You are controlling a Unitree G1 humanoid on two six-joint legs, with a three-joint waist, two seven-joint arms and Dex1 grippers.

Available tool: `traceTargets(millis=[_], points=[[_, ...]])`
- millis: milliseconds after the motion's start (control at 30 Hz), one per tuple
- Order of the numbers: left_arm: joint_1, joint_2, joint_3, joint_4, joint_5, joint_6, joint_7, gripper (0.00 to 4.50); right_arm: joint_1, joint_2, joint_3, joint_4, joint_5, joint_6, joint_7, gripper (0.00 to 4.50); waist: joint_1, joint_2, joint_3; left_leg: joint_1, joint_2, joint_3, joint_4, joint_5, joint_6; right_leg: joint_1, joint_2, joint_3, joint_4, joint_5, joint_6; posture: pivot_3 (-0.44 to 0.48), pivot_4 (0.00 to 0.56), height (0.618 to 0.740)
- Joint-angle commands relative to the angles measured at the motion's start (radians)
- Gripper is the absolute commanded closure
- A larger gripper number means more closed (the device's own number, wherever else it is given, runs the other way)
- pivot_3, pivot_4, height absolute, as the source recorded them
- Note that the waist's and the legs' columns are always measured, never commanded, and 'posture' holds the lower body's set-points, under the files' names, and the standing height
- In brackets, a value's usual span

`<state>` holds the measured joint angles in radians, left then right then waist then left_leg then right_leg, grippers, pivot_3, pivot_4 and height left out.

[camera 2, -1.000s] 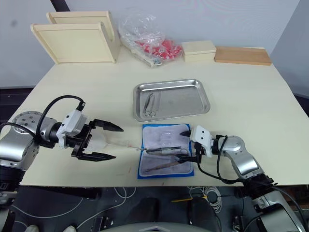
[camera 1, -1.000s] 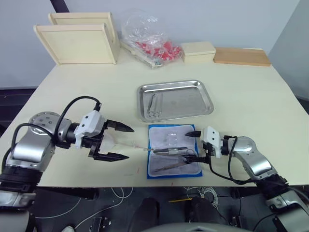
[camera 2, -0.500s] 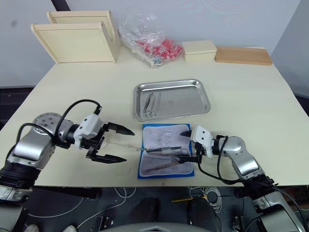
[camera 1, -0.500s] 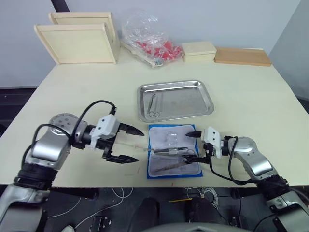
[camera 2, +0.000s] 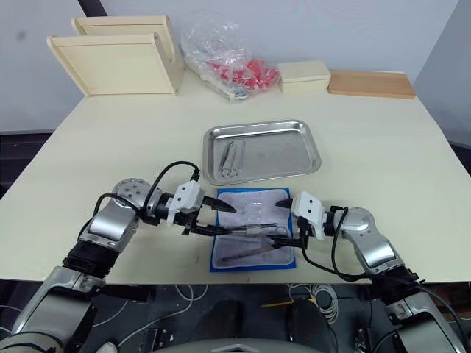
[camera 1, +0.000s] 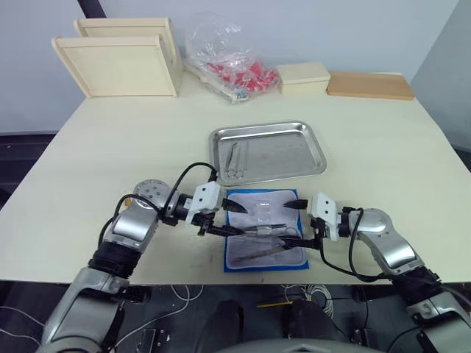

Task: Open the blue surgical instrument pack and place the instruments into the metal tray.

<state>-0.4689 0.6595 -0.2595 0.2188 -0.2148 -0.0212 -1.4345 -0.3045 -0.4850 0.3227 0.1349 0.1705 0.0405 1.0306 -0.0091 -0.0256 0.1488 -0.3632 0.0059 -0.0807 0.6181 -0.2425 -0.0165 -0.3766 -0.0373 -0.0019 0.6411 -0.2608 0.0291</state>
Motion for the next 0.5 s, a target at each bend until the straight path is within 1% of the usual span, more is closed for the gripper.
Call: traceTargets(millis=[33, 467, 500], points=[[-0.015, -0.015, -0.011, 0.002, 0.016, -0.025, -0.004, 2.04, 0.070, -0.045, 0.045, 0.112, -0.102, 0.070, -0.026, 0.00, 0.000, 0.000, 0.000, 0.000, 0.000, 0.000, 0.000, 0.000, 0.000, 0.000, 0.000, 0.000, 0.000, 0.000, 0.000, 0.000, 0.150, 0.740], [-0.045, -0.075, -0.024, 0.100, 0.060, -0.042, 0.004, 2.04, 0.064, -0.040, 0.047, 0.119, -0.105, 0.065, -0.031, 0.00, 0.000, -0.001, -0.001, 0.000, 0.000, 0.000, 0.000, 0.000, 0.000, 0.000, 0.000, 0.000, 0.000, 0.000, 0.000, 0.000, 0.150, 0.740], [-0.047, -0.078, -0.025, 0.108, 0.062, -0.044, 0.003, 2.04, 0.064, -0.039, 0.047, 0.119, -0.106, 0.064, -0.032, 0.00, 0.000, -0.001, -0.001, 0.000, 0.000, 0.000, 0.000, 0.000, 0.000, 0.000, 0.000, 0.000, 0.000, 0.001, 0.002, 0.000, 0.150, 0.740]])
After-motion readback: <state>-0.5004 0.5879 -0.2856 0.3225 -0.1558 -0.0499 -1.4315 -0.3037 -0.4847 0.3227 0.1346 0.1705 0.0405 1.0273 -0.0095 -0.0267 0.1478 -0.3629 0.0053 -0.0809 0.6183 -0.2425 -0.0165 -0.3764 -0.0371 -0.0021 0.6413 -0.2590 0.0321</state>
